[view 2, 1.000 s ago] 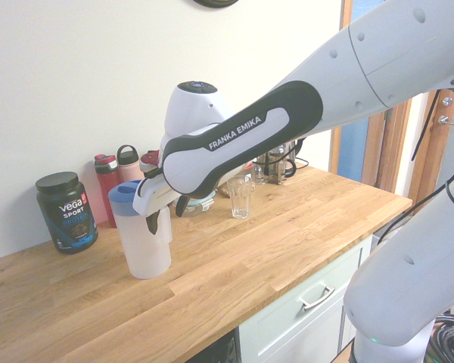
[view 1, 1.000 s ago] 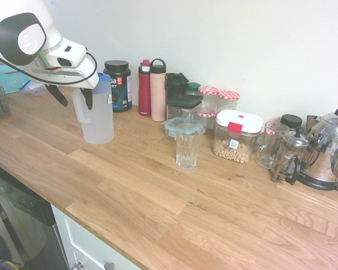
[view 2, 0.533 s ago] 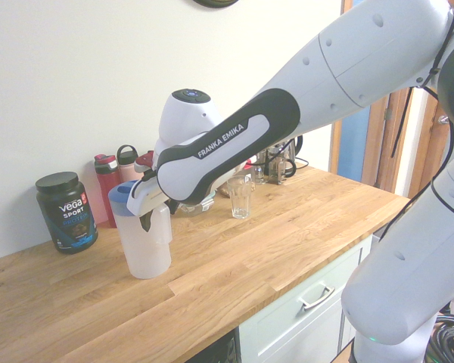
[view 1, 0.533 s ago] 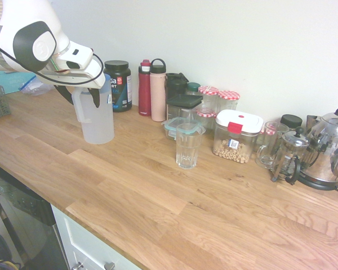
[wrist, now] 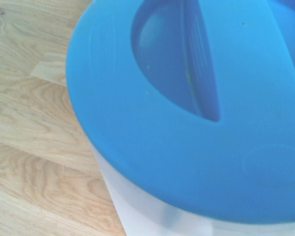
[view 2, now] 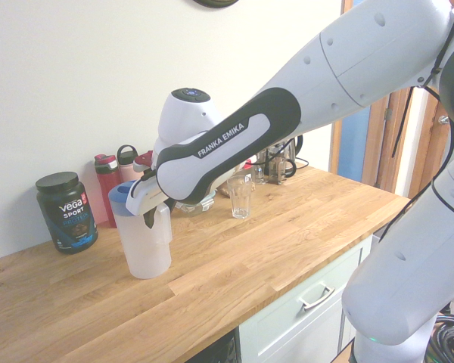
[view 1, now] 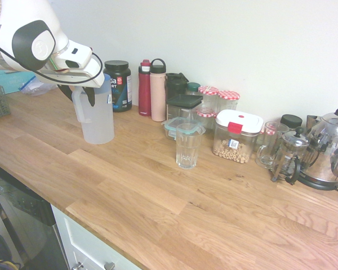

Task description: Pour me some water

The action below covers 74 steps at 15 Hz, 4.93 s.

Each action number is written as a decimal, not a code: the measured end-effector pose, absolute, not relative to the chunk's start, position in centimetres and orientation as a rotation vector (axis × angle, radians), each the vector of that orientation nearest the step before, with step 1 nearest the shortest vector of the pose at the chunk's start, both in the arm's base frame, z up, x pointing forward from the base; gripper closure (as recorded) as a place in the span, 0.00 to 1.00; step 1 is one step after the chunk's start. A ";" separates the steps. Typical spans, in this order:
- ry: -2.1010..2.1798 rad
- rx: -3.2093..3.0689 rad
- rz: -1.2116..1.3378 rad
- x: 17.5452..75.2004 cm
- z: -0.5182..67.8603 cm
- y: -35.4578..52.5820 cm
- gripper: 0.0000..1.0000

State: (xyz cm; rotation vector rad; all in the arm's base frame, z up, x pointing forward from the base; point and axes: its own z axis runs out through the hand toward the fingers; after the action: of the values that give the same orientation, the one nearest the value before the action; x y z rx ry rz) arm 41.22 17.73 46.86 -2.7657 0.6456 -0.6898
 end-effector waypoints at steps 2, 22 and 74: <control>0.644 -2.767 -0.688 41.2 46.8 17.8 1.00; 0.786 -2.791 -0.584 36.7 51.3 12.6 1.00; 0.340 -3.431 0.047 41.7 54.5 -21.0 1.00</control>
State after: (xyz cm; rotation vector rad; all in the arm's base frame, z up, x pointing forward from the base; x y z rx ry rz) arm 41.69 -20.99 54.55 -3.4314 0.3395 0.0465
